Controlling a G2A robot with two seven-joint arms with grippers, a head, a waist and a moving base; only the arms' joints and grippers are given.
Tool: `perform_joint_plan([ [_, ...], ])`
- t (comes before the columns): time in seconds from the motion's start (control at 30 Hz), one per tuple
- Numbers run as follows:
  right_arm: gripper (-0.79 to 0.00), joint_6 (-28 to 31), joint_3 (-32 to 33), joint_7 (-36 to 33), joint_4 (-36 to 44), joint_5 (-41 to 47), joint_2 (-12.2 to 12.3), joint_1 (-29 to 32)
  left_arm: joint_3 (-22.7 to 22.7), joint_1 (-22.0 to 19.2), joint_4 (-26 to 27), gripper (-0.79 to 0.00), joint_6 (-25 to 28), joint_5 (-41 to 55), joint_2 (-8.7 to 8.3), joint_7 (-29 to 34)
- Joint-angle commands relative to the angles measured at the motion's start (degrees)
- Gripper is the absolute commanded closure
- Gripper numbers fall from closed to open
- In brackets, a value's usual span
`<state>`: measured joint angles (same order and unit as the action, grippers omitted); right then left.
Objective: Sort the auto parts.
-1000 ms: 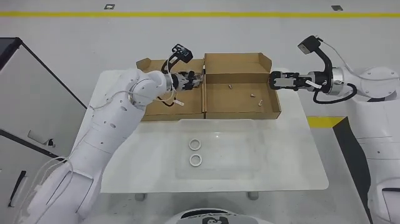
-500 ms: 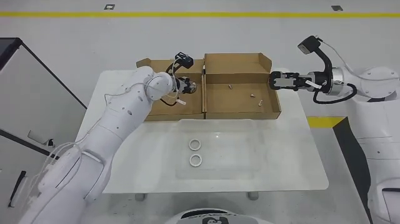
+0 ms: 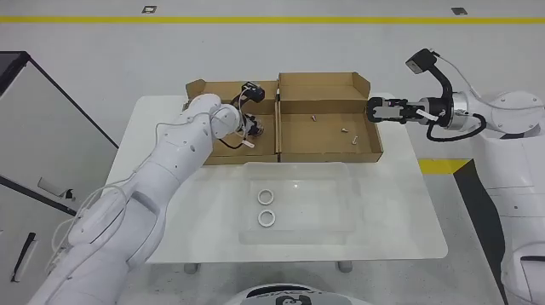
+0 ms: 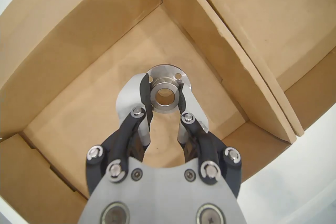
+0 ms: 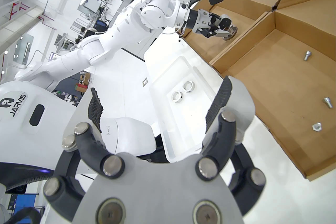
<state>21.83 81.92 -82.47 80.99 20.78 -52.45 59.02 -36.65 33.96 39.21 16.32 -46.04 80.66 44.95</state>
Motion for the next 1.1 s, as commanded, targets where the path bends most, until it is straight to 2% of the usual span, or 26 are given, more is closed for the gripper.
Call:
perform_joint_plan([
  [0.0, -0.785, 0.0, 0.0, 0.0, 0.0, 0.0, 0.0, 0.0, 0.4, -0.3, -1.4, 0.0, 0.1, 0.1, 0.53, -0.3],
  [0.07, -0.785, 0.0, 0.0, 0.0, 0.0, 0.0, 0.0, 0.0, 0.7, -0.6, -2.6, 0.0, 0.2, 0.3, 1.04, -0.6],
  [0.13, -0.785, 0.0, 0.0, 0.0, 0.0, 0.0, 0.0, 0.0, 1.0, -0.9, -3.6, -0.363, 0.4, 0.2, 1.49, -0.7],
  [0.17, -0.785, 0.0, 0.0, 0.0, 0.0, 0.0, 0.0, 0.0, 1.0, -1.1, -4.0, -0.613, 0.4, 0.4, 1.69, -0.8],
  [0.2, -0.785, 0.0, 0.0, 0.0, 0.0, 0.0, 0.0, 0.0, 1.0, -1.2, -4.5, -0.785, 0.6, 0.4, 1.86, -0.8],
  [0.5, -0.785, 0.0, 0.0, 0.0, 0.0, 0.0, 0.0, 0.0, 0.1, -2.5, -6.7, -0.785, 1.6, 0.4, 2.4, -3.4],
  [0.63, -0.785, 0.0, 0.0, 0.0, 0.0, 0.0, 0.0, 0.0, -1.1, -3.4, -5.1, -0.785, 2.2, -0.2, 1.72, -3.7],
  [0.73, -0.785, 0.0, 0.0, 0.0, 0.0, 0.0, 0.0, 0.0, -2.5, -3.9, -2.2, -0.785, 3.2, -2.2, 0.53, -4.2],
  [0.83, -0.785, 0.0, 0.0, 0.0, 0.0, 0.0, 0.0, 0.0, -4.7, -3.2, 3.2, -0.785, 4.9, -5.1, -1.39, -6.1],
  [0.93, -0.785, 0.0, 0.0, 0.0, 0.0, 0.0, 0.0, 0.0, -8.2, -1.1, 11.5, -0.785, 10.2, -6.7, -3.97, -4.8],
  [1.0, -0.785, 0.0, 0.0, 0.0, 0.0, 0.0, 0.0, 0.0, -11.0, 1.6, 18.6, -0.785, 15.0, -6.8, -5.89, -1.9],
  [1.07, -0.785, 0.0, 0.0, 0.0, 0.0, 0.0, 0.0, 0.0, -14.7, 4.8, 26.2, -0.785, 17.1, -6.7, -7.86, 2.3],
])
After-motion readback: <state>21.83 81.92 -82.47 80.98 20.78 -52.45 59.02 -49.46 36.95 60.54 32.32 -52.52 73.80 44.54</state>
